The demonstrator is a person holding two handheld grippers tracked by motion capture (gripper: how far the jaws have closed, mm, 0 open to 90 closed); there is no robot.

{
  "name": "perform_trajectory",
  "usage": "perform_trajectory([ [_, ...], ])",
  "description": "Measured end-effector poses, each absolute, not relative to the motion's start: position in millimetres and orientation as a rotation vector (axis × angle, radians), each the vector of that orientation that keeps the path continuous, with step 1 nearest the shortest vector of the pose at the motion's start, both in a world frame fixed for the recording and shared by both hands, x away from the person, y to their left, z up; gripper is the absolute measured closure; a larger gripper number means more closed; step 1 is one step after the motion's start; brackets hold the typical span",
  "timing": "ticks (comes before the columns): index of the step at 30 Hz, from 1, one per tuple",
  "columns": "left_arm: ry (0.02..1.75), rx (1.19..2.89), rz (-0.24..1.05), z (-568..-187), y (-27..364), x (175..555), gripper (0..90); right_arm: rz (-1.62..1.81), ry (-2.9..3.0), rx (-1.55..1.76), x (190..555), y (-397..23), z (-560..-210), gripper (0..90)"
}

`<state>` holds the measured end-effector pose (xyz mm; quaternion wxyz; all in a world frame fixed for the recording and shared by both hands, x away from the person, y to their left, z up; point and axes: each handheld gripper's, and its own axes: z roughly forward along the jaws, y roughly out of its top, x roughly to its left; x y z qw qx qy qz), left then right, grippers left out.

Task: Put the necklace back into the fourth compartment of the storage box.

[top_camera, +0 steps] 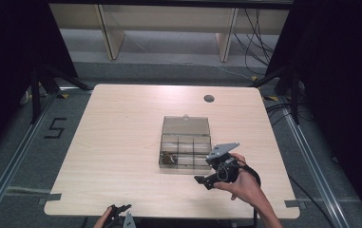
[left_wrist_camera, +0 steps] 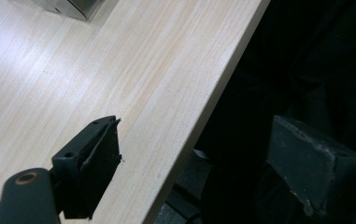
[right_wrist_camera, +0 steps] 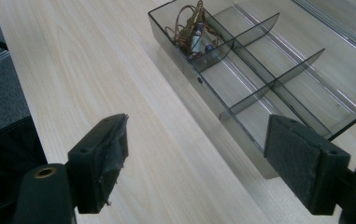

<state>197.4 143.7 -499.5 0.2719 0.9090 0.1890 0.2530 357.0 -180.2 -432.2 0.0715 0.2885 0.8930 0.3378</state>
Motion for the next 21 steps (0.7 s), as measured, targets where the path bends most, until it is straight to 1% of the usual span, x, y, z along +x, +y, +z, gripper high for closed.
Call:
perform_trajectory([
  [3, 0.508, 2.448, 0.680, -499.9, 143.6, 197.1, 16.3, 1.020, 2.669, 0.912, 354.2, -180.3, -433.4, 20.7],
  [17, 0.513, 2.437, 0.684, -498.0, 144.1, 197.3, 16.3, 1.061, 2.656, 0.871, 341.6, -184.3, -438.2, 20.4],
  [21, 0.500, 2.463, 0.671, -499.1, 142.4, 196.6, 16.3, 1.041, 2.685, 0.892, 337.0, -185.6, -439.1, 21.2],
])
